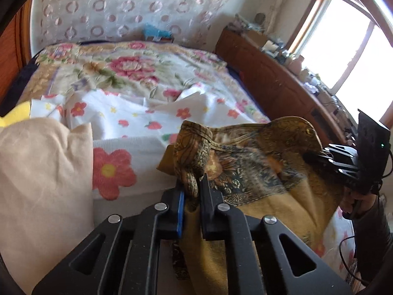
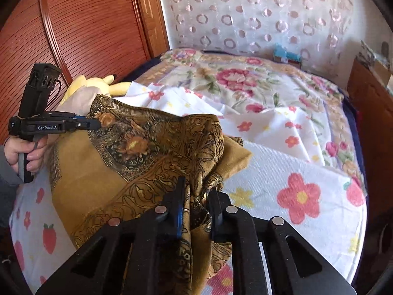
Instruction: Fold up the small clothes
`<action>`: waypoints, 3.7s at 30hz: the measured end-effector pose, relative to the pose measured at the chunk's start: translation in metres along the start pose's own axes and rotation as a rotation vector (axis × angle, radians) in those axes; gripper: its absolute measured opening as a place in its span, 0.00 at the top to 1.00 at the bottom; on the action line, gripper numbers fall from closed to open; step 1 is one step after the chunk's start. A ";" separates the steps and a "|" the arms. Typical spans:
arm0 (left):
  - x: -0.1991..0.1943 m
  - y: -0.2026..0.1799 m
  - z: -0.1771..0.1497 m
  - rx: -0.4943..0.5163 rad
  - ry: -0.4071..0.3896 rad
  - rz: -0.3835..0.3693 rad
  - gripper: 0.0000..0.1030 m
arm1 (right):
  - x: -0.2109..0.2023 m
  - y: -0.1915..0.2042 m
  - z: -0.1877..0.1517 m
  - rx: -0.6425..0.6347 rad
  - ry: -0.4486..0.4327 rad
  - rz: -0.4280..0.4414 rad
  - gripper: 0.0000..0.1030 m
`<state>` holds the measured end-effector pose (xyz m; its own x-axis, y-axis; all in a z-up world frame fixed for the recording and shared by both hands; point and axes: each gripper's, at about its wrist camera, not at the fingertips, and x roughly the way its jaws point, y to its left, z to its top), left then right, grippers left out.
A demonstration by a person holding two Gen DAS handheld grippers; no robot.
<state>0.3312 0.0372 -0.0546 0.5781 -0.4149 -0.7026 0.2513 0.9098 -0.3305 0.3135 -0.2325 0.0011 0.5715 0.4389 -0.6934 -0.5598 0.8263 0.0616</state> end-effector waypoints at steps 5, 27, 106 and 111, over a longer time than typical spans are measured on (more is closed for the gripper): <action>-0.054 -0.016 -0.005 0.005 -0.131 -0.017 0.91 | -0.029 0.015 -0.005 -0.018 -0.131 -0.009 0.88; -0.221 0.048 -0.089 -0.165 -0.539 0.223 0.91 | -0.028 0.137 0.091 -0.437 -0.238 0.116 0.88; -0.205 -0.093 -0.166 0.088 -0.378 0.360 0.21 | -0.113 0.182 -0.148 0.008 -0.318 -0.108 0.27; -0.209 -0.113 -0.152 0.099 -0.400 0.325 0.21 | -0.154 0.189 -0.173 0.050 -0.406 -0.199 0.27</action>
<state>0.0633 0.0190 0.0339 0.8847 -0.0906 -0.4573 0.0707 0.9957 -0.0604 0.0156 -0.2056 -0.0048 0.8598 0.3641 -0.3579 -0.3912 0.9203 -0.0034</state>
